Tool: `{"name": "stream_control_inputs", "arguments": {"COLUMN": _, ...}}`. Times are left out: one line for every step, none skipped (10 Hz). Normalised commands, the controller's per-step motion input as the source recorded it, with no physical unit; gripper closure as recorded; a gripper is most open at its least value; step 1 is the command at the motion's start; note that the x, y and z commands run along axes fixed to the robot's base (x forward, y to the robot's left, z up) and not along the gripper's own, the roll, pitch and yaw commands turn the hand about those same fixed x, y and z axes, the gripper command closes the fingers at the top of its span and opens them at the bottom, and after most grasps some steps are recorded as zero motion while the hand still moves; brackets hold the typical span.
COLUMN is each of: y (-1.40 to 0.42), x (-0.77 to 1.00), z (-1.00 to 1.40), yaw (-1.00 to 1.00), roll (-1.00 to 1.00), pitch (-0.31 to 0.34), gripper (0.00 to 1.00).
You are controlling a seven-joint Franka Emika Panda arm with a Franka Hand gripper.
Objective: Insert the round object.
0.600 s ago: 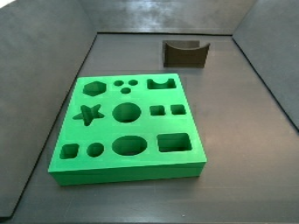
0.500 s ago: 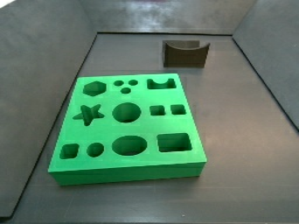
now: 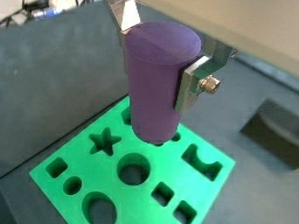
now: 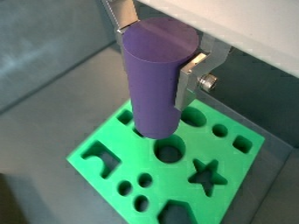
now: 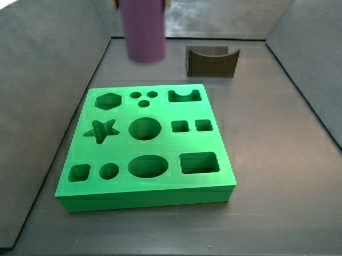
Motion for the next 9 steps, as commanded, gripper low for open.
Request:
{"name": "stream_control_inputs", "arguments": {"y": -0.01, "x": -0.14, "z": -0.74, "yaw": 0.00, "roll": 0.00, "pitch": 0.000, "gripper": 1.00}}
{"name": "stream_control_inputs", "arguments": {"y": -0.17, "x": -0.05, "z": -0.69, "yaw": 0.00, "roll": 0.24, "pitch": -0.009, "gripper": 1.00}}
{"name": "stream_control_inputs", "arguments": {"y": -0.24, "x": 0.00, "z": -0.68, "yaw": 0.00, "roll": 0.27, "pitch": -0.034, "gripper": 1.00}}
{"name": "stream_control_inputs", "arguments": {"y": -0.23, "x": 0.00, "z": -0.67, "yaw": 0.00, "roll": 0.24, "pitch": -0.071, "gripper": 1.00}}
{"name": "stream_control_inputs", "arguments": {"y": -0.17, "x": 0.00, "z": -0.63, "yaw": 0.00, "roll": 0.17, "pitch": -0.117, "gripper": 1.00}}
{"name": "stream_control_inputs", "arguments": {"y": -0.07, "x": 0.00, "z": -0.60, "yaw": 0.00, "roll": 0.08, "pitch": -0.077, "gripper": 1.00}}
{"name": "stream_control_inputs", "arguments": {"y": -0.02, "x": 0.00, "z": -0.53, "yaw": 0.00, "roll": 0.03, "pitch": -0.017, "gripper": 1.00}}
{"name": "stream_control_inputs", "arguments": {"y": -0.01, "x": 0.00, "z": -0.51, "yaw": 0.00, "roll": -0.04, "pitch": -0.066, "gripper": 1.00}}
{"name": "stream_control_inputs", "arguments": {"y": 0.00, "x": 0.00, "z": -0.45, "yaw": 0.00, "roll": -0.13, "pitch": -0.054, "gripper": 1.00}}
